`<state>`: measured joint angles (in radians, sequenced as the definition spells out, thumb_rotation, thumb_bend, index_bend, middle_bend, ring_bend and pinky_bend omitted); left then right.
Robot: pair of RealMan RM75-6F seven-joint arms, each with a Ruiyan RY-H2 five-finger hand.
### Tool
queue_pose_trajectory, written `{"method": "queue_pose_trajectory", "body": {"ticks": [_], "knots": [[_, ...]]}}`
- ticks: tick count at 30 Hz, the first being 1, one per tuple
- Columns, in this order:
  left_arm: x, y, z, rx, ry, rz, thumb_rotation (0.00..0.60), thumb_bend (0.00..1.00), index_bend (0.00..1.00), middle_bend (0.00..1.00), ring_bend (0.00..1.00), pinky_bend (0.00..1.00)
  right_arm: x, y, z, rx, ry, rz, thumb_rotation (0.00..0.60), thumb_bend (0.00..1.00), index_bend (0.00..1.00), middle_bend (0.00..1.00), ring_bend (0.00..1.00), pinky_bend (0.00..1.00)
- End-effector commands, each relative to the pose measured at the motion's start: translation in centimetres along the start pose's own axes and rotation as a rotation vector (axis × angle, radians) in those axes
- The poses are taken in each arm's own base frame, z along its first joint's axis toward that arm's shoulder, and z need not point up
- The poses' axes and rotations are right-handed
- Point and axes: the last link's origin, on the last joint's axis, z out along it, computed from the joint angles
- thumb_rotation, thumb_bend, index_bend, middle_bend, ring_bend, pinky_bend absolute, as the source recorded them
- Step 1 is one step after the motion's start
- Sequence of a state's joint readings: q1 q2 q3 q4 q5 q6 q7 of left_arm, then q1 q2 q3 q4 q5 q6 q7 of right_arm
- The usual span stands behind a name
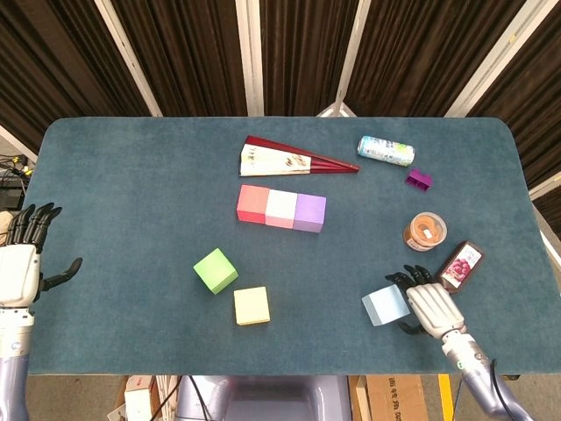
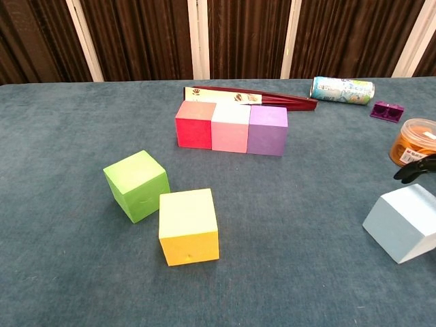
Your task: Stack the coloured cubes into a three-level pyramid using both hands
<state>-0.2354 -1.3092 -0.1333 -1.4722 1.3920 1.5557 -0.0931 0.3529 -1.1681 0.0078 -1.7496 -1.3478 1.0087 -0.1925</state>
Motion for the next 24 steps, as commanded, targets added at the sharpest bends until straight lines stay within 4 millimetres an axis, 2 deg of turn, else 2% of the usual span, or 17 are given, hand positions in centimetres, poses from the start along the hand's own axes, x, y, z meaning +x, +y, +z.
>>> {"method": "queue_pose_trajectory", "body": {"ticks": [1,5,13,24], "knots": [[0.0,0.0,0.0,0.002,-0.002,-0.001,0.6,0.3,0.14,0.09,0.0,0.0,0.1,0.2,-0.3,-0.015,-0.02,-0.015,0.6,0.27,0.14,0.18,0.01,0.0],[0.0,0.0,0.1,0.0,0.003,-0.005,0.6,0.3,0.14,0.09,0.0,0.0,0.1,0.2,-0.6,-0.029,-0.054,-0.029,0.6,0.27,0.12,0.14,0.0,0.0],[0.5,-0.2,0.1,0.002,0.034,-0.02,0.6,0.3,0.14,0.09,0.0,0.0,0.2,-0.8,-0.7,-0.019,-0.036,-0.018,0.6,0.27,0.12,0.14,0.0,0.0],[0.8,-0.5,0.3,0.011,0.054,-0.024,0.6,0.3,0.14,0.09,0.0,0.0,0.0,-1.9,0.2,0.007,-0.016,-0.018,0.6,0.27,0.12,0.14,0.0,0.0]]}}
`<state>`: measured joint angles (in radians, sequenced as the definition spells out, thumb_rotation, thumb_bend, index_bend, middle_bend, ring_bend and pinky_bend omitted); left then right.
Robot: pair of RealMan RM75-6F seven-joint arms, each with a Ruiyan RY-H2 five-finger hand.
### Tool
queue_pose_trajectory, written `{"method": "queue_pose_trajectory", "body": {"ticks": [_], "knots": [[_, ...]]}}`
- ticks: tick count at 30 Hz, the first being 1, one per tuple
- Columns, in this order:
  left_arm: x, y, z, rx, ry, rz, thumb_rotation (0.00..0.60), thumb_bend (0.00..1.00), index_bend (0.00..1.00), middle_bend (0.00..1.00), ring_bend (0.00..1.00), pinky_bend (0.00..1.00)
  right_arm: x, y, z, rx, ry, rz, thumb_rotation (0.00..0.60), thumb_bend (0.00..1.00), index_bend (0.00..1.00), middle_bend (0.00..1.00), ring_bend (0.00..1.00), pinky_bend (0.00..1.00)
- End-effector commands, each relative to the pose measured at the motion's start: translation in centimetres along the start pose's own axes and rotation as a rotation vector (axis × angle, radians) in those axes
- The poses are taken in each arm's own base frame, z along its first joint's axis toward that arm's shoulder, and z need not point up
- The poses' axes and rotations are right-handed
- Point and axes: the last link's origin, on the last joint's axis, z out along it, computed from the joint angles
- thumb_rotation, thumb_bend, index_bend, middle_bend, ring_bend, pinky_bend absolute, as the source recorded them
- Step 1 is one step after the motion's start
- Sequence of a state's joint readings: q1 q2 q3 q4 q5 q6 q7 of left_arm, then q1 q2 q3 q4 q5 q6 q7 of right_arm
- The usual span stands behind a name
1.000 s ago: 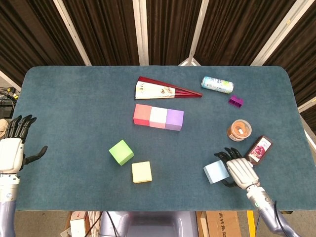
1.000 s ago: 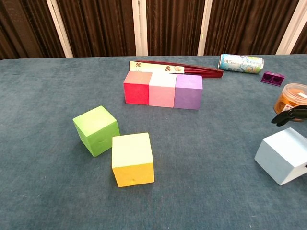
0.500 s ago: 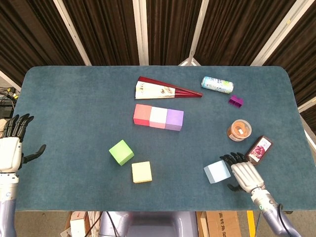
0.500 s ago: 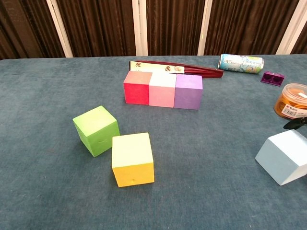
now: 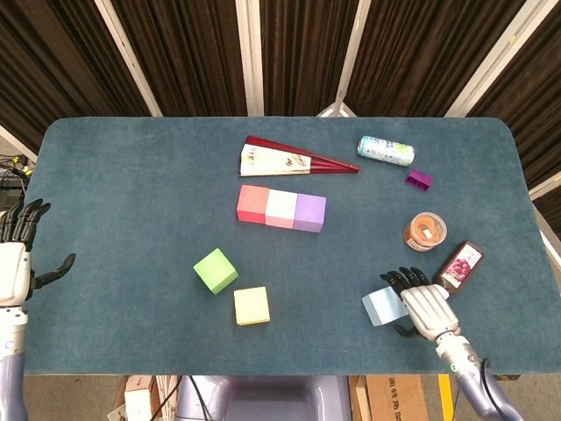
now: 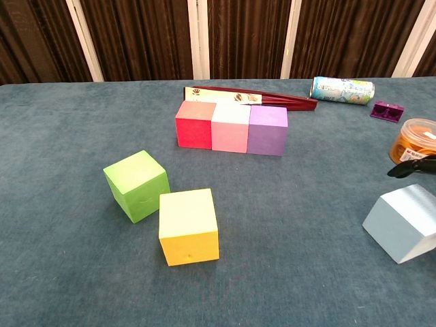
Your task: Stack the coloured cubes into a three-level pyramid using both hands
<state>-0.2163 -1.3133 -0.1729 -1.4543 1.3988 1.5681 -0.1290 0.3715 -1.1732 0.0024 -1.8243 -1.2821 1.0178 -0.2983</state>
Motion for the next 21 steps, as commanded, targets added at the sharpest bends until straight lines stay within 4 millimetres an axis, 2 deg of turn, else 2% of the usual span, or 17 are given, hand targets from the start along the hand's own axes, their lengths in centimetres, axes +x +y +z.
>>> {"method": "queue_pose_trajectory", "body": {"ticks": [1,10,21], "knots": [[0.11,-0.08,0.05,0.001,0.009,0.002,0.6,0.3,0.14,0.09,0.0,0.0,-0.1,-0.27,0.25,0.005,-0.003,-0.004,0.6,0.27,0.13,0.14,0.0,0.0],[-0.03,-0.36,0.2,0.024,-0.012,-0.008,0.6,0.3,0.15,0.09,0.0,0.0,0.04,-0.88,0.98,0.023,0.014,-0.025,0.6,0.27,0.21,0.18,0.0,0.0],[-0.16,-0.17,0.23,0.033,-0.011,-0.021,0.6,0.3,0.16,0.09,0.0,0.0,0.23,-1.05,1.11,0.022,0.014,-0.035,0.6,0.27,0.22,0.25,0.03,0.0]]}}
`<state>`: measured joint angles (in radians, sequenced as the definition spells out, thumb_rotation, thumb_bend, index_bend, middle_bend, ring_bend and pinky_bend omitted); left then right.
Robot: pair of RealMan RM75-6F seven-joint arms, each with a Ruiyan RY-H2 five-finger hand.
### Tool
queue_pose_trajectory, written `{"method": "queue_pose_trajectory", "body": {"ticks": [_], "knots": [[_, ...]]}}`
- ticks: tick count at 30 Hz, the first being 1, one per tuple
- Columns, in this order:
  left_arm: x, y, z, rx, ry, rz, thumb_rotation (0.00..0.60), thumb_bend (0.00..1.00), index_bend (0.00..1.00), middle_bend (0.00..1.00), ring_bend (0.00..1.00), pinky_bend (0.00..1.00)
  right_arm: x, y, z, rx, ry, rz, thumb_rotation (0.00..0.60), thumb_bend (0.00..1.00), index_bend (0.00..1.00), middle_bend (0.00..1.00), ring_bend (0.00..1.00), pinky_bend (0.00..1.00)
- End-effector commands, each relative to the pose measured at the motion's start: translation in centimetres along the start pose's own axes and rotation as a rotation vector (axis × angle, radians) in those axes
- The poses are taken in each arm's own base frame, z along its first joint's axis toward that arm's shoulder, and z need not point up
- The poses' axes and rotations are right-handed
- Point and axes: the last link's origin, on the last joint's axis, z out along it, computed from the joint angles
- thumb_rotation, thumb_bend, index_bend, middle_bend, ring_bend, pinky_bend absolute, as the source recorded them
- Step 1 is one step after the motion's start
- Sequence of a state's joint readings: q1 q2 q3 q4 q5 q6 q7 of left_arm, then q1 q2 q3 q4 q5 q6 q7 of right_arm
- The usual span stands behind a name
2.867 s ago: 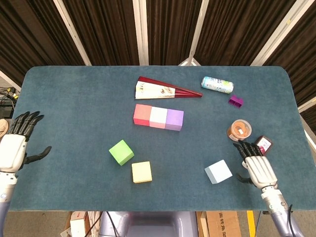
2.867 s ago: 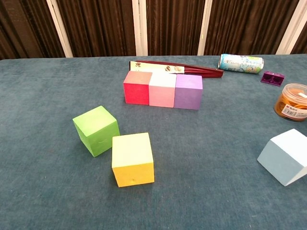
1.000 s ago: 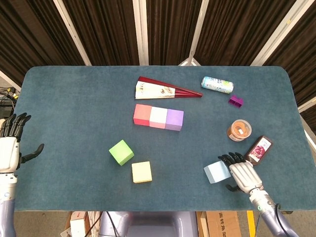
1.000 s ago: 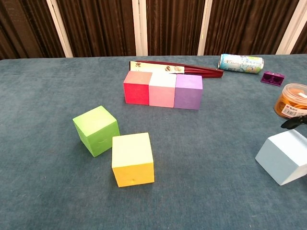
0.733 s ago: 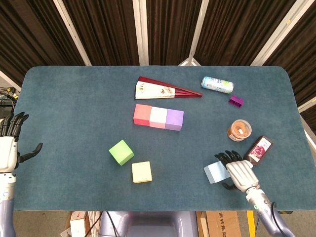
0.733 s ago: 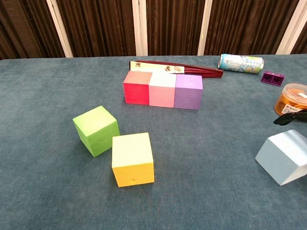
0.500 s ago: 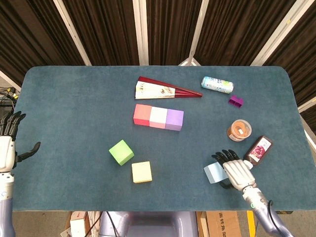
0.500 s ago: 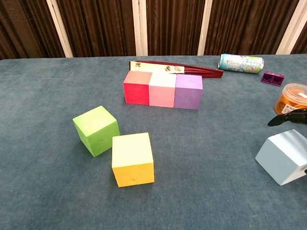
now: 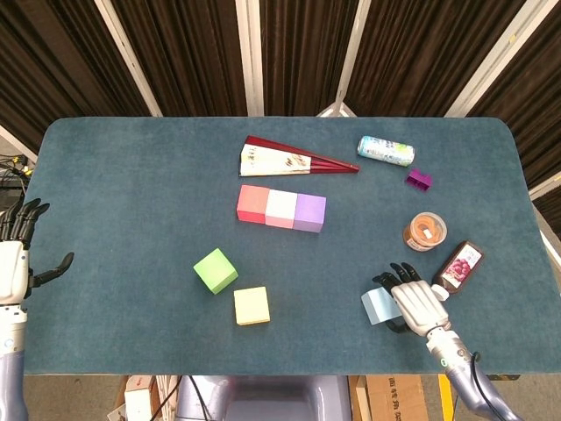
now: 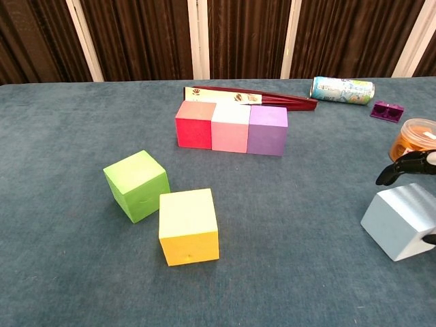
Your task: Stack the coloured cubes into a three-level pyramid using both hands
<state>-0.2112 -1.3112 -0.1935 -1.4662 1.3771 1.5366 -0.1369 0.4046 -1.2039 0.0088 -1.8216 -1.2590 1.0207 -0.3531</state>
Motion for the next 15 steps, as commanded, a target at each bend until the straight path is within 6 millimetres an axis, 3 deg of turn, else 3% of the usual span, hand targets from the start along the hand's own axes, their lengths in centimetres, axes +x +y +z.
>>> {"method": "queue_pose_trajectory", "body": {"ticks": [1,15], "knots": [[-0.07,0.02,0.0,0.007,0.001,-0.001,0.6,0.3,0.16,0.09,0.0,0.0,0.08,-0.01,0.02,0.0,0.003,0.001,0.6,0.27,0.22,0.26,0.04,0.0],[-0.35,0.23,0.04,0.026,-0.007,-0.02,0.6,0.31,0.19,0.09,0.0,0.0,0.16,0.0,0.09,-0.004,0.016,-0.012,0.6,0.27,0.34,0.3,0.09,0.0]]}}
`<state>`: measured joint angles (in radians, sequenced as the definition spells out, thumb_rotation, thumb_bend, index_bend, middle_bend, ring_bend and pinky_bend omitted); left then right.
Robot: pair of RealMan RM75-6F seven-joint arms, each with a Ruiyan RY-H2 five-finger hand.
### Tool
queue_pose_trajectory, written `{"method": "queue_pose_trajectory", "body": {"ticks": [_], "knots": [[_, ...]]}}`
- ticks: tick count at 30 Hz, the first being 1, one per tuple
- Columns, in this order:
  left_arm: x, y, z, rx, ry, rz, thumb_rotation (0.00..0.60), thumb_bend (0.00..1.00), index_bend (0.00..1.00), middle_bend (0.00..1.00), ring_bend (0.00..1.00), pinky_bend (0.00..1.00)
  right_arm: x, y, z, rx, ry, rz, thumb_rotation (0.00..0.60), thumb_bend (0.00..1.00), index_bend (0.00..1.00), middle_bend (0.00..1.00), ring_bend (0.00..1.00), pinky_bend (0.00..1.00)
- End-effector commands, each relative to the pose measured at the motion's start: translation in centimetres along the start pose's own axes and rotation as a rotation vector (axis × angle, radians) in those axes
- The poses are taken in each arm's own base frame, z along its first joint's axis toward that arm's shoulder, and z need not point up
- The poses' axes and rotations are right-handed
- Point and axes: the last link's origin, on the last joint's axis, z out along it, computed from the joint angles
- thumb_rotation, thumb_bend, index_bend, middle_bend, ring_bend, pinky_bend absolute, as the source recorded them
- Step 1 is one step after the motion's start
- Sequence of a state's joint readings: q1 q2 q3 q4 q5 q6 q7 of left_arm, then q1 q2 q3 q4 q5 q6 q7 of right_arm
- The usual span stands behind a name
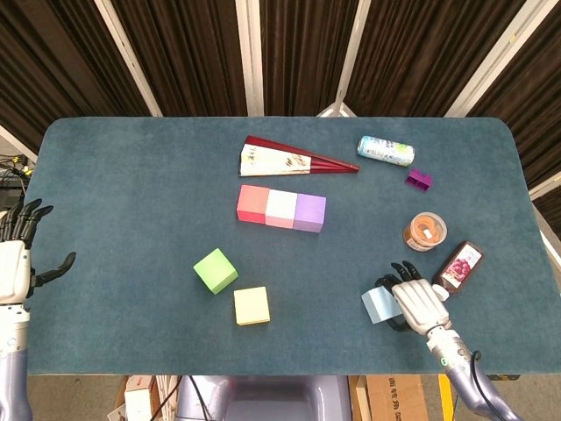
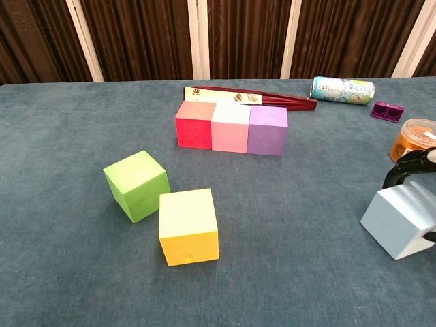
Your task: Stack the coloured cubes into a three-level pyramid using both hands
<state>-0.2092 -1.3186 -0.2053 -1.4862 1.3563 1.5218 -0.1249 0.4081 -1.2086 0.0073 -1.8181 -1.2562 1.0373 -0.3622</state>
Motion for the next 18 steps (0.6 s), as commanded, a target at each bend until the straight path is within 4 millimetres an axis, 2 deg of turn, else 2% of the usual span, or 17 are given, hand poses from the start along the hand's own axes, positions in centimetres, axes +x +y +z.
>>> {"method": "queue_pose_trajectory", "body": {"ticks": [1,9,14,18], "knots": [[0.0,0.0,0.0,0.002,0.0,-0.005,0.6,0.31,0.19,0.09,0.0,0.0,0.0,-0.1,0.0,0.002,0.003,-0.005,0.6,0.27,0.34,0.3,0.09,0.0],[0.0,0.0,0.0,0.005,0.001,-0.004,0.6,0.31,0.2,0.09,0.0,0.0,0.5,-0.3,-0.3,0.008,0.022,-0.006,0.6,0.27,0.37,0.32,0.11,0.0],[-0.3,-0.3,0.2,0.006,0.002,0.092,0.6,0.31,0.2,0.09,0.0,0.0,4.0,0.2,-0.9,-0.02,0.071,0.031,0.6,0.27,0.37,0.32,0.11,0.0],[-0.7,-0.5,0.3,0.014,-0.005,0.17,0.6,0.31,0.2,0.09,0.0,0.0,7.5,0.2,-0.9,-0.042,0.1,0.073,0.6,0.27,0.37,0.32,0.11,0.0]]}}
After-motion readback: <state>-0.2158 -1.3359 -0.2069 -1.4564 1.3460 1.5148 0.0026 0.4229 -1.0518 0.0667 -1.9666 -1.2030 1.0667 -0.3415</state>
